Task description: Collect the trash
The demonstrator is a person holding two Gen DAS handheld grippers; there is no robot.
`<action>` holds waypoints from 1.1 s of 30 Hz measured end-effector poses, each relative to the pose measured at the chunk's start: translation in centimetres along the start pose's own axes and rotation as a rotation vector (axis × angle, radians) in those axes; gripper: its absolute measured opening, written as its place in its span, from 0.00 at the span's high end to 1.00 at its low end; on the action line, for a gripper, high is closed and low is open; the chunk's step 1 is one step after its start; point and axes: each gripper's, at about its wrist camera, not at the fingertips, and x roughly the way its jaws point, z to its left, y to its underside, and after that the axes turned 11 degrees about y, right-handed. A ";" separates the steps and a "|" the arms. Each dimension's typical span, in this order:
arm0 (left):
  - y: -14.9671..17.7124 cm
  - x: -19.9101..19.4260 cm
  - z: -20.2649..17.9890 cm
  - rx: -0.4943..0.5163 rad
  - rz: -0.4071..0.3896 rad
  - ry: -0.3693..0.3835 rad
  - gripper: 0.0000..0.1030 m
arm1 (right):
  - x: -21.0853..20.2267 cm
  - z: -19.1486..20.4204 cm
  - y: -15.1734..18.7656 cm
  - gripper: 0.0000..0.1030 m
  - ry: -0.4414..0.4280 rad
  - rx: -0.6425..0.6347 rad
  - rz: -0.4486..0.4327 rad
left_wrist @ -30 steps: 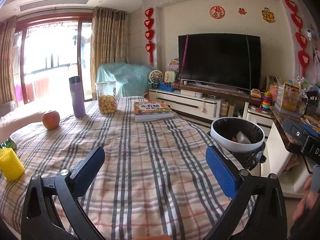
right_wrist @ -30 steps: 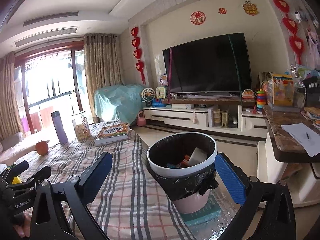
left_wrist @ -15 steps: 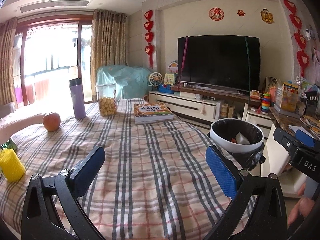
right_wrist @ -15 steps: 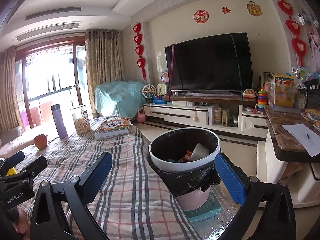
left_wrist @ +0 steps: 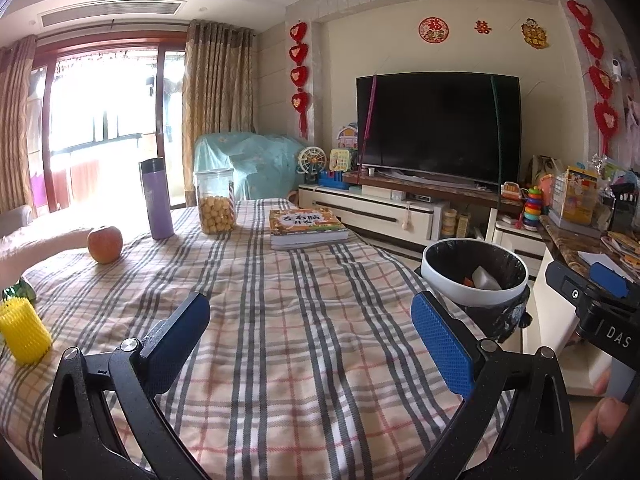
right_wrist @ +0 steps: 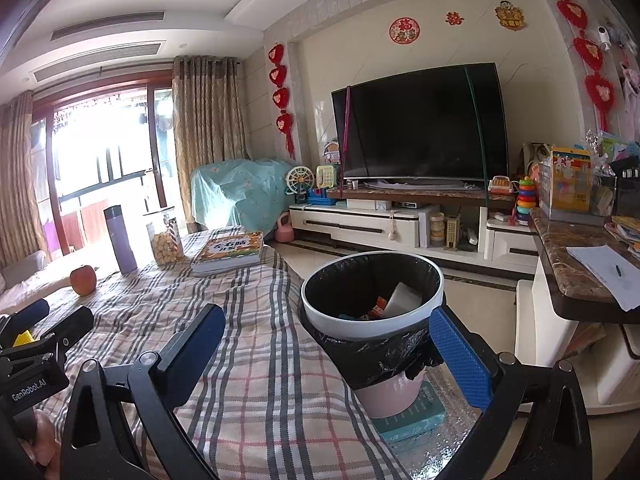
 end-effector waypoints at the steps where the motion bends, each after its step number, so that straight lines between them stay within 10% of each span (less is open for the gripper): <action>1: 0.0 0.0 0.0 0.000 0.001 -0.001 0.00 | 0.0 0.0 0.0 0.00 0.000 0.001 0.000; 33: 0.2 0.0 0.1 0.000 0.008 0.008 0.00 | -0.2 0.1 0.0 0.00 -0.006 0.001 0.001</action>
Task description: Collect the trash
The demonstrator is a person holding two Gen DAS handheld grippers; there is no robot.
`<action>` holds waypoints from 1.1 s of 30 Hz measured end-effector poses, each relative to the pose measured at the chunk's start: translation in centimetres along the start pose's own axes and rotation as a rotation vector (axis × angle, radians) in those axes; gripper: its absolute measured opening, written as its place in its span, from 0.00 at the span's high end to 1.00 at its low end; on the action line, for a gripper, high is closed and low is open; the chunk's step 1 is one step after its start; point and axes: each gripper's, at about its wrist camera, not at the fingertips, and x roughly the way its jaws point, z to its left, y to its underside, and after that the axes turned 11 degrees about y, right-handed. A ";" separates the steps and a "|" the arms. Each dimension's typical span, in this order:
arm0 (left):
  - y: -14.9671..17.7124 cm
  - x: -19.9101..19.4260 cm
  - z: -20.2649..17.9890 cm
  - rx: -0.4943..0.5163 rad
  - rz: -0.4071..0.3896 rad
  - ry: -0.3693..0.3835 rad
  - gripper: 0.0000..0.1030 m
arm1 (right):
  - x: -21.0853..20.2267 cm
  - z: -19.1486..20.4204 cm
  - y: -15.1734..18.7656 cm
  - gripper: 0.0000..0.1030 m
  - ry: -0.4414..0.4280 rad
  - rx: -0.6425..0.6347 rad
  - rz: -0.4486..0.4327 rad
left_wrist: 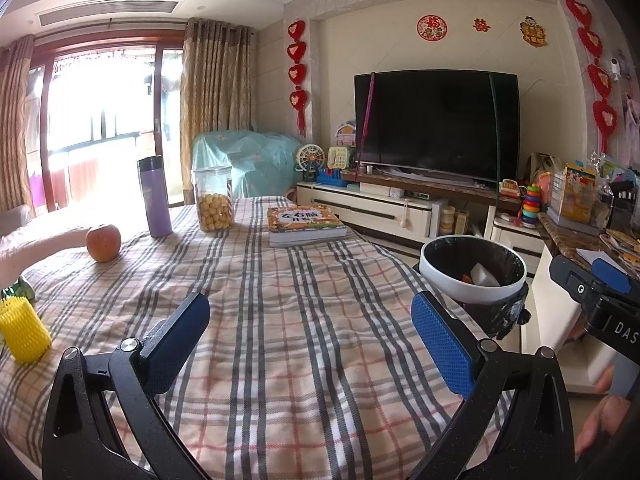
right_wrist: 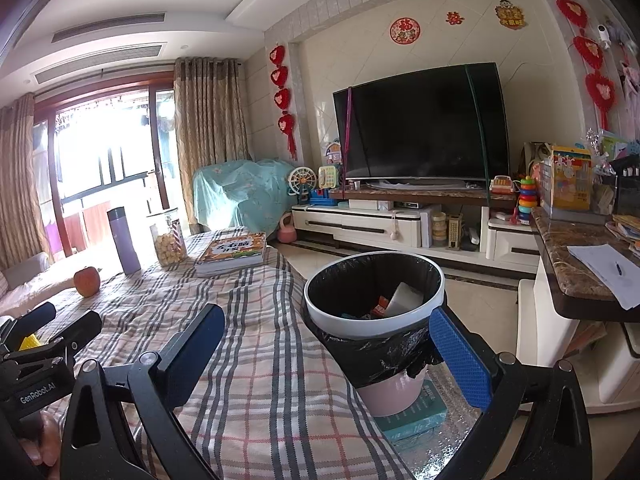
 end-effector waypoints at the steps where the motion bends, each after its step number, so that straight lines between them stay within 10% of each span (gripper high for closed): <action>1: 0.0 0.0 0.0 -0.001 0.000 0.002 0.00 | 0.0 0.0 0.0 0.00 0.000 0.000 0.000; 33: 0.1 0.7 0.0 0.009 0.010 0.016 0.00 | -0.3 0.8 -0.2 0.00 -0.019 0.011 0.012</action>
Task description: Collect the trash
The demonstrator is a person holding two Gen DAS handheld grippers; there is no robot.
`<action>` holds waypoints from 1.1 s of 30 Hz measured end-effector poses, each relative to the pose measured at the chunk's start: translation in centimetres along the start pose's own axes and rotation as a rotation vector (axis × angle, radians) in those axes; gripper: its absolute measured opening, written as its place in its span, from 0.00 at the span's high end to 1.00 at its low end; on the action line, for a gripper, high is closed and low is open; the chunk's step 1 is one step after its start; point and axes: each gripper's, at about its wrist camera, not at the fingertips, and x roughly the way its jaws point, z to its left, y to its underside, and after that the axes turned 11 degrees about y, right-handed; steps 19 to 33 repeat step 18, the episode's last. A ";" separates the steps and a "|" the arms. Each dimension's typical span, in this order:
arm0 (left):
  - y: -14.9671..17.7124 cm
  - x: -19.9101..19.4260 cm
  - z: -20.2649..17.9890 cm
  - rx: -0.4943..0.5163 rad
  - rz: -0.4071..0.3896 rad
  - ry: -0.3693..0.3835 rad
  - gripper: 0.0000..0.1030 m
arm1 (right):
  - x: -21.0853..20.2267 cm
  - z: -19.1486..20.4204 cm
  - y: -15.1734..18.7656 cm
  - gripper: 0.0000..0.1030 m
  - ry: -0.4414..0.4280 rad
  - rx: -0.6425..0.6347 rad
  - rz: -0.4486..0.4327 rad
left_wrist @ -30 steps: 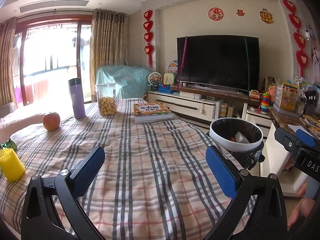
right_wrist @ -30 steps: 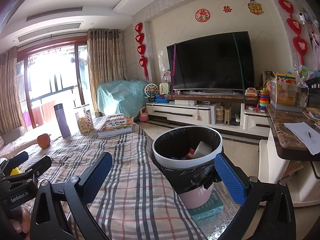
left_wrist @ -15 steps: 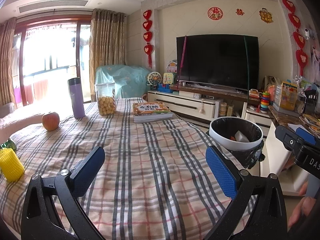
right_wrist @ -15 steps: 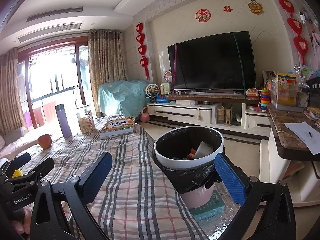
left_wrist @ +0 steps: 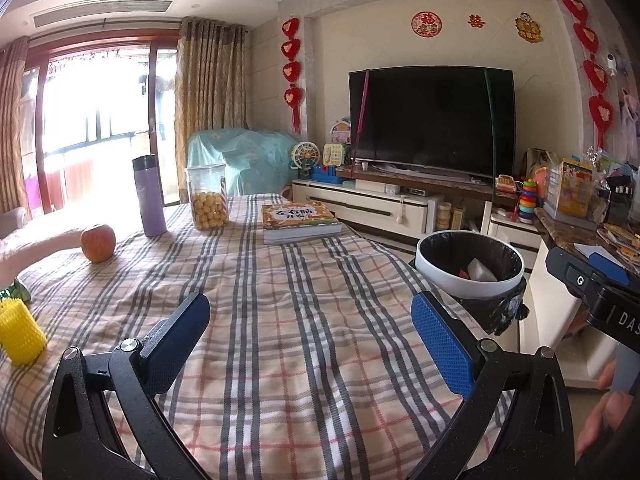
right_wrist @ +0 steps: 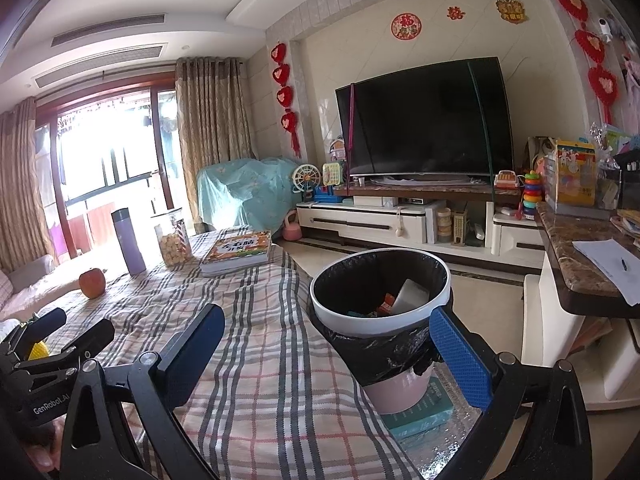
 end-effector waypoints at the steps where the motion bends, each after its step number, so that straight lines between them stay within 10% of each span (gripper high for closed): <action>1: 0.0 0.0 0.0 0.001 -0.001 0.000 0.00 | 0.0 0.2 0.0 0.00 -0.002 0.000 0.001; 33: 0.0 0.6 0.8 -0.001 0.005 0.011 0.00 | 1.8 0.2 -0.2 0.00 -0.032 -0.002 0.052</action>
